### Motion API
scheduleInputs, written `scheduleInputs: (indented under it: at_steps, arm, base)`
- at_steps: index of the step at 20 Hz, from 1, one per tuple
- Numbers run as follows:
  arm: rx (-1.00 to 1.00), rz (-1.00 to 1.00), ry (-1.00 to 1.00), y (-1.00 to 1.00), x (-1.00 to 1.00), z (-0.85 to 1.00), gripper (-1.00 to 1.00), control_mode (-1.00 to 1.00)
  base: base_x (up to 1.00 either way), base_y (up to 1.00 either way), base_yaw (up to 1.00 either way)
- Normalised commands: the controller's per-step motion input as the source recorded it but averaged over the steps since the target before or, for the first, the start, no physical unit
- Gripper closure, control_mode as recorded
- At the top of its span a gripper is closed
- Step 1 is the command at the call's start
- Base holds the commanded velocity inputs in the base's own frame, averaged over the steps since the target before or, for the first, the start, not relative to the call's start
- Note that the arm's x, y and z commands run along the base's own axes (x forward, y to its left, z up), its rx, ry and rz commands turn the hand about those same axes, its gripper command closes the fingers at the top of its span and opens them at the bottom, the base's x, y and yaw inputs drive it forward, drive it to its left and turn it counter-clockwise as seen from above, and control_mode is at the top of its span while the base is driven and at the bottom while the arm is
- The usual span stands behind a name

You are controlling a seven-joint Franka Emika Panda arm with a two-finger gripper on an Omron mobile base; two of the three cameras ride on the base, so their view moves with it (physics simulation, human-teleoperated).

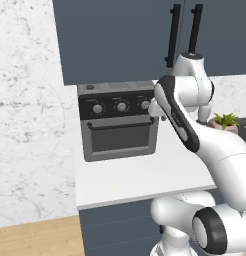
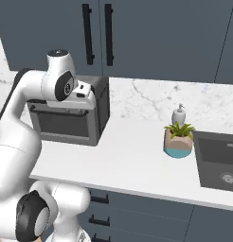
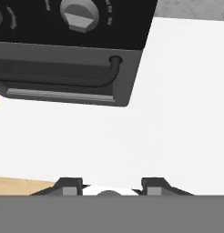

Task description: Navigate to the coffee machine.

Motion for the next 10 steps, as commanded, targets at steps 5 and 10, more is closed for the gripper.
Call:
scheduleInputs:
  at_steps: [5,10]
  arm:
    - [0.00,0.00,-0.04,0.00,-0.60,0.00,-1.00,-1.00]
    - [0.00,0.00,-0.05,-0.05,-1.00,-0.15,-1.00,-1.00]
  base:
    - [0.00,0.00,0.00]
    - [0.00,0.00,0.00]
